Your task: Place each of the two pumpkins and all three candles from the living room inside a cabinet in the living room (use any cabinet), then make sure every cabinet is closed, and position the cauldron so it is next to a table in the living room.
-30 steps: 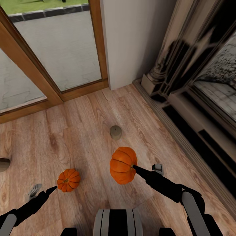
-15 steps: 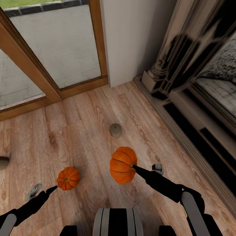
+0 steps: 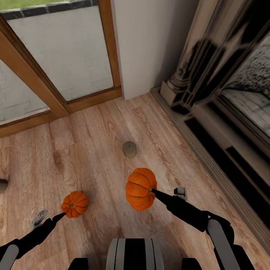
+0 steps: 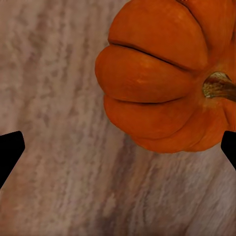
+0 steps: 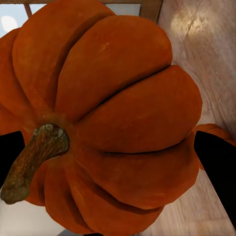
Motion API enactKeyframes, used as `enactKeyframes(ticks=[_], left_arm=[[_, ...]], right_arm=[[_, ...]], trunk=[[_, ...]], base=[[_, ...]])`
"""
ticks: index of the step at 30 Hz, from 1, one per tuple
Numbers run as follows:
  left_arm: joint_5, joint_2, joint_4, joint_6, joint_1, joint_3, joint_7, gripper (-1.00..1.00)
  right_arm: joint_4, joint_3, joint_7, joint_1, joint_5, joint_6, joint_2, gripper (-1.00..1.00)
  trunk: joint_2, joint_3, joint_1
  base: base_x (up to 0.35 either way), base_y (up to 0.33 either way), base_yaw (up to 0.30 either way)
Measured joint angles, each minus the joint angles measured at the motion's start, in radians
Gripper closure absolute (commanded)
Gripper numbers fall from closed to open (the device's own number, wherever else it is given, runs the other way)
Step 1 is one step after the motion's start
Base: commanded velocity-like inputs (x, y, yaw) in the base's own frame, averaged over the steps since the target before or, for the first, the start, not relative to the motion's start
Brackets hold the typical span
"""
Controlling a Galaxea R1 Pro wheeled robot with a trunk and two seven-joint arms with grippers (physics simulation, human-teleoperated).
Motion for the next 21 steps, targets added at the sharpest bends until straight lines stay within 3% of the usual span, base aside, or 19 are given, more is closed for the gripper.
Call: enactKeyframes(ticks=[13,21], left_arm=[[0.000,0.000,0.000,0.001,0.000,0.001,0.001,-1.00],[0.000,0.000,0.000,0.001,0.000,0.002,0.000,-1.00]], right_arm=[[0.001,0.000,0.001,0.000,0.001,0.000,0.000,1.00],[0.000,0.000,0.001,0.000,0.004,-0.002,0.000,1.00]], trunk=[[0.000,0.000,0.000],[0.000,-0.008,0.001]], base=[[0.124,0.016,0.000],[0.030,0.009,0.000]])
